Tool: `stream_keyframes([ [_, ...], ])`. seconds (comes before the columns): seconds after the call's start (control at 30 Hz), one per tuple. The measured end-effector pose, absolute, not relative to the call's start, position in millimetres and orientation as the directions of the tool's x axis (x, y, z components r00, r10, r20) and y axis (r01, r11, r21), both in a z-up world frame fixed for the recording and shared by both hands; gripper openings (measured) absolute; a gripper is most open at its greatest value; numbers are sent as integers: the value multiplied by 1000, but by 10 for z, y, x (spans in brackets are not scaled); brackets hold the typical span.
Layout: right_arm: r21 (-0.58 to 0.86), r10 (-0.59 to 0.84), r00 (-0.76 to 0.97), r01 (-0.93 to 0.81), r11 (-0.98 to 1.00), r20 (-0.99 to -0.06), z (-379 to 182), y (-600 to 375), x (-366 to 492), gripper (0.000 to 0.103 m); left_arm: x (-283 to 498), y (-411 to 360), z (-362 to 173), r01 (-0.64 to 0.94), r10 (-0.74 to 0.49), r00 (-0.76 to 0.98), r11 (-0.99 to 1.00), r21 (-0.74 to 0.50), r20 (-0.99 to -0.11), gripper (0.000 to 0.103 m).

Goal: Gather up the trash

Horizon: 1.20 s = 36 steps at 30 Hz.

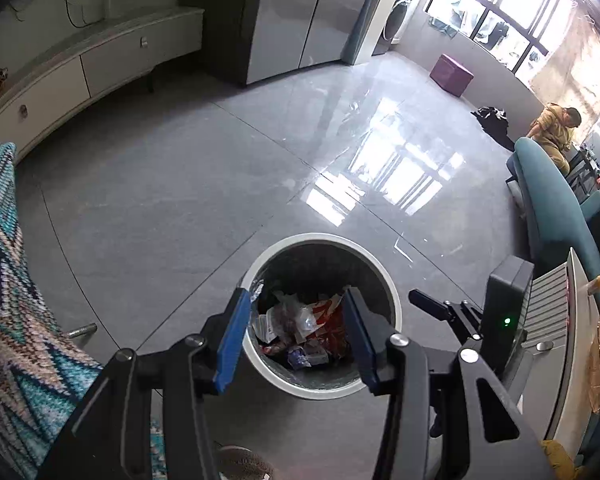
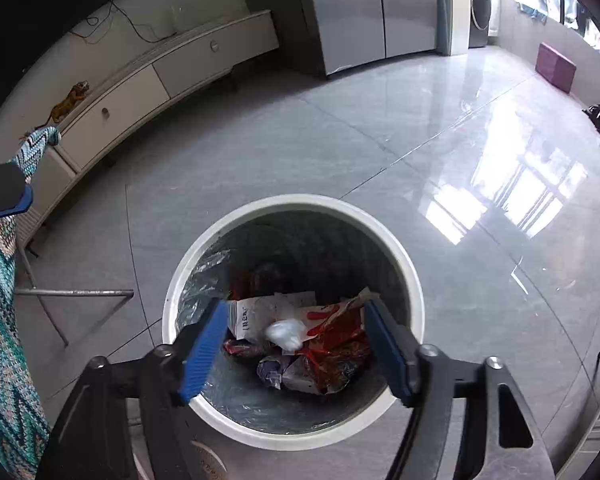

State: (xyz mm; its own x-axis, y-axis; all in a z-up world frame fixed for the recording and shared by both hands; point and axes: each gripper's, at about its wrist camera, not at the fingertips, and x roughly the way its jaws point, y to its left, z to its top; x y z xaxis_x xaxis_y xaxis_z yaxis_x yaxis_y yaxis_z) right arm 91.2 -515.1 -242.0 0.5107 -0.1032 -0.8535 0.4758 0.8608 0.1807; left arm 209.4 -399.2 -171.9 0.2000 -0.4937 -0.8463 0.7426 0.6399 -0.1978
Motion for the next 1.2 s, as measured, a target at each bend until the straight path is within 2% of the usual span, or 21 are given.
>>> stream_keyframes([
  [0.1, 158, -138, 535, 470, 868, -833, -2199, -5066, 936, 82, 2049, -3790, -1494, 741, -487, 284, 658, -133, -826, 46],
  [0.23, 149, -170, 604, 441, 885, -778, -1759, -4861, 977, 88, 2008, -3435, -1129, 715, -490, 408, 696, -64, -771, 46],
  [0.47, 116, -188, 740, 338, 934, -645, -881, -4252, 1140, 94, 1886, -2615, -525, 615, -453, 626, 788, 43, -635, 46],
  [0.77, 58, -125, 862, 175, 983, -491, 5, -3285, 1307, 103, 1736, -1476, 39, 440, -354, 811, 893, 88, -466, 75],
  [0.93, 46, -72, 897, 102, 994, -436, 297, -2825, 1358, 103, 1662, -890, 213, 331, -269, 870, 940, 83, -413, 79],
  [1.2, 25, -21, 918, 34, 999, -395, 442, -2267, 1337, 103, 1471, -281, 352, 179, -143, 931, 981, 78, -337, 86],
])
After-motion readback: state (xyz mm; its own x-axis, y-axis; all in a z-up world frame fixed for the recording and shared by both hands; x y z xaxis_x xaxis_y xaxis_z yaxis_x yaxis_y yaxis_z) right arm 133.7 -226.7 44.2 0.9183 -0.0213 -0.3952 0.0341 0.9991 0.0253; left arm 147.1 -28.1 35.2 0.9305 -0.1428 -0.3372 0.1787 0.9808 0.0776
